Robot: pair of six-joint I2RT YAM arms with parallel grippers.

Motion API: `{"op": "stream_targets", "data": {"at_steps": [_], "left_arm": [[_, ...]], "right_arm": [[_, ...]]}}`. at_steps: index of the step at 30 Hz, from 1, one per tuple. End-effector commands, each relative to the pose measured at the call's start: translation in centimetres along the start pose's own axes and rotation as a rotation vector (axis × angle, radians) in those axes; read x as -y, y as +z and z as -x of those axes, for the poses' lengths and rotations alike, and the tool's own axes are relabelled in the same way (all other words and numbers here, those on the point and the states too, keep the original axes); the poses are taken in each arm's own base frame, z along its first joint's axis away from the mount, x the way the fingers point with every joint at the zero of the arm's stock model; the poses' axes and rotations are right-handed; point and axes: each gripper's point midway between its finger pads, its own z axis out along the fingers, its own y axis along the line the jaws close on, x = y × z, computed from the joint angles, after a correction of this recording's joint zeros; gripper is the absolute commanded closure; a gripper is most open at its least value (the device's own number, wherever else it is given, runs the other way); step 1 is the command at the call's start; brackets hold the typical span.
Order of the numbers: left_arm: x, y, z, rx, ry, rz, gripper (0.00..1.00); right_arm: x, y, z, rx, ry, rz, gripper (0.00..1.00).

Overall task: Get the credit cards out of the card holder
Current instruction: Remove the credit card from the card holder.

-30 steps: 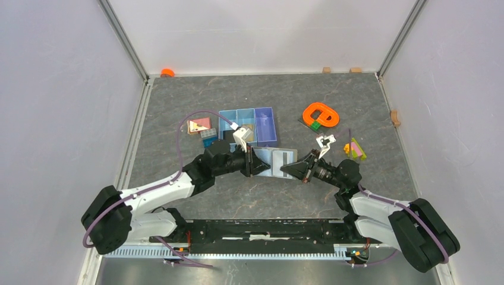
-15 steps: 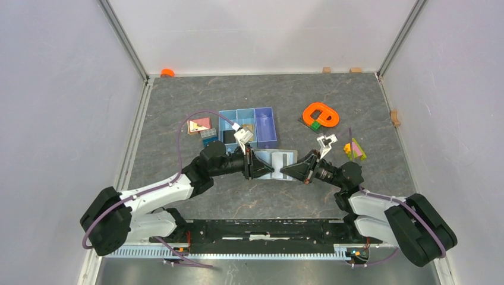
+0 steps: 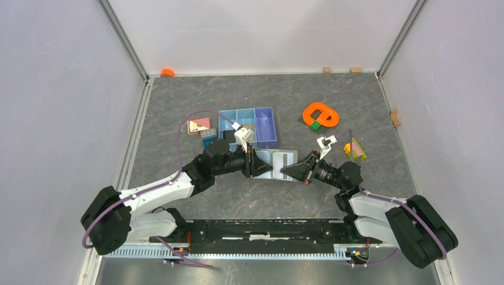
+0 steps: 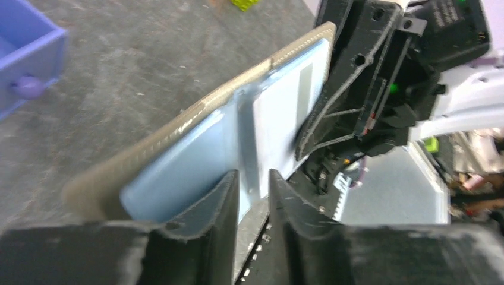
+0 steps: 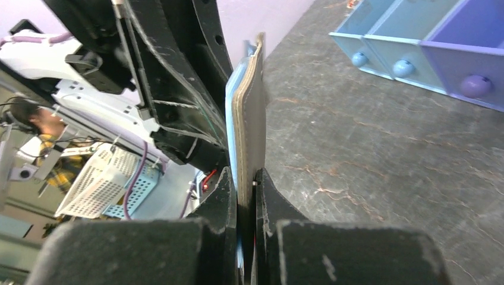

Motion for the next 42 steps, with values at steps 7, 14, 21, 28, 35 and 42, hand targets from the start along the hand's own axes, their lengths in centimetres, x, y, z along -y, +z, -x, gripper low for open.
{"op": "stream_targets", "data": {"at_steps": [7,14,21,28,35,42], "left_arm": [[-5.5,-4.8,3.3,0.201,0.067,0.383,0.24],[-6.3,-4.6,2.9,0.166,0.078,0.423,0.09],[-3.4,-2.9,2.2,0.122,0.091,0.231,0.08],[-2.4,-1.8,1.5,0.077,0.082,0.157,0.12],[-2.6,-0.2,0.4,0.02,0.04,0.123,0.47],[-2.7,-0.2,0.5,0.028,0.018,0.112,0.87]], "right_arm": [[1.9,0.2,1.1,0.007,-0.133,-0.122,1.0],[1.2,0.3,1.1,0.003,-0.119,-0.085,1.0],[0.9,0.2,1.2,0.004,-0.119,-0.075,1.0],[0.8,0.2,1.2,0.002,-0.111,-0.069,1.0],[0.9,0.2,1.1,-0.003,-0.106,-0.069,1.0],[1.5,0.3,0.6,-0.019,-0.089,-0.081,1.0]]}}
